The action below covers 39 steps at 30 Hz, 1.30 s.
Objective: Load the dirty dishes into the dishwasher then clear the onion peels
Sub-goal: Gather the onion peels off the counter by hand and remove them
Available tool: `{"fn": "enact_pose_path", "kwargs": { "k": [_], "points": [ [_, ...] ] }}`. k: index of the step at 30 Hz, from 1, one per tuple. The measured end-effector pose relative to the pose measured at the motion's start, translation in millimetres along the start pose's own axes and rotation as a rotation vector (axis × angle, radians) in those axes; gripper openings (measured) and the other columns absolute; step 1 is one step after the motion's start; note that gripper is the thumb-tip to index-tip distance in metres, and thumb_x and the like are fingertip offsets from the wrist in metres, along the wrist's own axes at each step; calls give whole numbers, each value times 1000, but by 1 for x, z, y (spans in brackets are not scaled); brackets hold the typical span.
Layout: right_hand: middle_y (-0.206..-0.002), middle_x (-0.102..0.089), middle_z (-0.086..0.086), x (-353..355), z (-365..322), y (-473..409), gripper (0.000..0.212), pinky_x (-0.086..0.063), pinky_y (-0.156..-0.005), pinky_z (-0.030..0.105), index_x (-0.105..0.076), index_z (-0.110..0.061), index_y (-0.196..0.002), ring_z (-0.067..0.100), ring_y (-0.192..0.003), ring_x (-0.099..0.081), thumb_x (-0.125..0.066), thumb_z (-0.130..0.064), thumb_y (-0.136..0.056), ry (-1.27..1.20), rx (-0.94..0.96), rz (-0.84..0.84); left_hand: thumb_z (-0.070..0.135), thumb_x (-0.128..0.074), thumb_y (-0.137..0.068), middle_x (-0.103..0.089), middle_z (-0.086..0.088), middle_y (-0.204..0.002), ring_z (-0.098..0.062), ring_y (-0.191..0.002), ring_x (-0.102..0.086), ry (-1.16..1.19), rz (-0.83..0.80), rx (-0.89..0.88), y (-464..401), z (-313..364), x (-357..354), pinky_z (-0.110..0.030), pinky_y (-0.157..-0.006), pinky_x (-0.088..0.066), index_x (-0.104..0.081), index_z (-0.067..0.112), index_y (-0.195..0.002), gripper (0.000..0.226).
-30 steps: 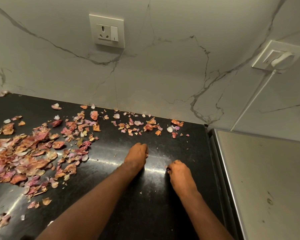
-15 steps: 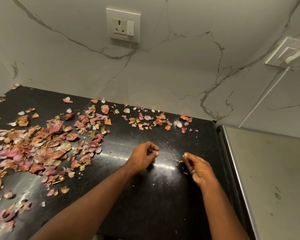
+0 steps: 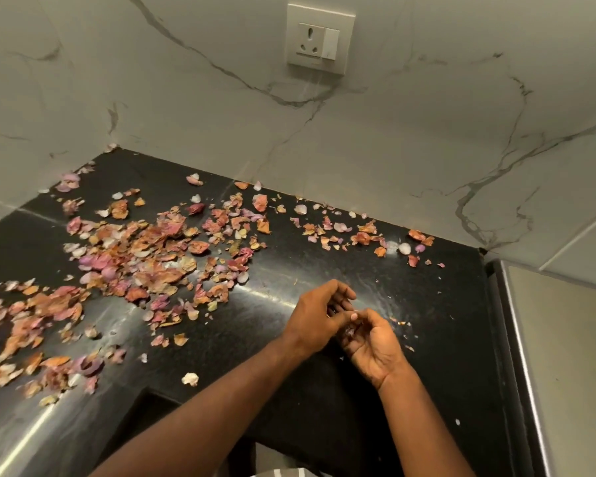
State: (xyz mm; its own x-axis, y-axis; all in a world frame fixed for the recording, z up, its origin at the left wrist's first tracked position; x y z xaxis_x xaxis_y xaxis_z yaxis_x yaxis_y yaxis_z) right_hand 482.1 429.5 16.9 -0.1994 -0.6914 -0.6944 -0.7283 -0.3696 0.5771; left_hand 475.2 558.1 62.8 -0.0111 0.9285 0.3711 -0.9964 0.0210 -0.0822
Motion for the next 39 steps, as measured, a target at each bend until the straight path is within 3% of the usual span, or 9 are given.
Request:
{"fn": "enact_pose_path", "kwargs": {
  "k": [4, 8, 15, 20, 24, 28, 32, 35, 39],
  "points": [
    [-108, -76, 15, -14, 12, -10, 39, -58, -66, 27, -77, -3, -110, 16, -78, -71, -41, -18, -103, 138, -113, -72, 2, -73, -90, -73, 8, -100, -3, -97, -69, -115, 77, -22, 22, 4, 10, -25, -88, -58, -68, 20, -110, 28],
    [-88, -71, 7, -26, 36, -19, 23, -46, -45, 19, -74, -14, -101, 11, -65, -64, -57, -28, -104, 332, -189, -62, -2, -63, -94, -73, 3, -106, -6, -101, -70, -109, 259, -1, 60, 5, 22, -30, -92, -59, -67, 16, -115, 28],
    [-69, -51, 2, -58, 112, 6, 27, -33, -36, 13, -54, -14, -80, 5, -48, -46, -52, -22, -105, 374, -512, -201, 3, -72, -93, -73, 3, -100, -19, -94, -73, 122, 1026, 201, 176, -1, 51, -44, -86, -62, -69, 16, -107, 19],
    [-79, -61, 9, -64, 163, 44, 18, -40, -44, 15, -64, -6, -87, 12, -62, -52, -49, -9, -97, 624, -571, -251, -1, -68, -95, -73, -2, -92, -26, -81, -72, 138, 1355, 360, 275, -33, 66, -45, -75, -63, -69, 18, -103, 21],
    [-80, -65, 10, -63, 204, 74, 19, -49, -49, 16, -70, -1, -98, 12, -63, -59, -50, 0, -98, 810, -545, -330, -3, -63, -98, -73, -5, -95, -15, -74, -70, 177, 1469, 475, 361, -51, 49, -34, -68, -60, -67, 14, -104, 18],
    [-79, -67, 6, -53, 265, 116, 25, -49, -50, 12, -70, 1, -112, 3, -56, -61, -46, -1, -106, 949, -572, -399, 3, -65, -99, -73, -3, -92, -19, -74, -71, 213, 1537, 664, 461, -67, 17, -33, -68, -61, -68, 19, -105, 17],
    [-72, -62, 2, -32, 342, 178, 23, -41, -44, 12, -69, -7, -100, 4, -53, -53, -50, -17, -109, 1076, -669, -430, 9, -66, -100, -74, -3, -89, -21, -76, -73, 258, 1615, 781, 560, -68, -6, -32, -66, -61, -68, 23, -105, 14],
    [-71, -65, 4, -4, 408, 233, 30, -46, -47, 17, -65, -9, -87, 10, -59, -58, -52, -24, -109, 1088, -789, -382, 12, -64, -102, -75, -2, -90, -16, -75, -72, 304, 1692, 837, 640, -58, -20, -27, -66, -60, -69, 22, -105, 12],
    [-80, -66, 11, 37, 484, 296, 26, -56, -56, 25, -67, -2, -94, 20, -73, -62, -47, -10, -109, 1118, -926, -303, 15, -61, -104, -76, -2, -91, -20, -78, -72, 390, 1812, 854, 736, -46, -39, -34, -70, -63, -72, 17, -104, 12]
  ]
}}
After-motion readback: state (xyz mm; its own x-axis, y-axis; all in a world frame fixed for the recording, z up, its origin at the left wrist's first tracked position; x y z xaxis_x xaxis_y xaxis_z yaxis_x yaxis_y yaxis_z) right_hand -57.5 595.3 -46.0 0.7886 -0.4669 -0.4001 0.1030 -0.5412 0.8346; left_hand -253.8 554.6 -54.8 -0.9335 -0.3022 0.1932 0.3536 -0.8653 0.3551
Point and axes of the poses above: each hand's wrist, its own y-axis away from the middle knuckle, its own x-axis out of the back of the hand, z = x × y, the point moved 4 cm from there along -y, towards the middle knuckle
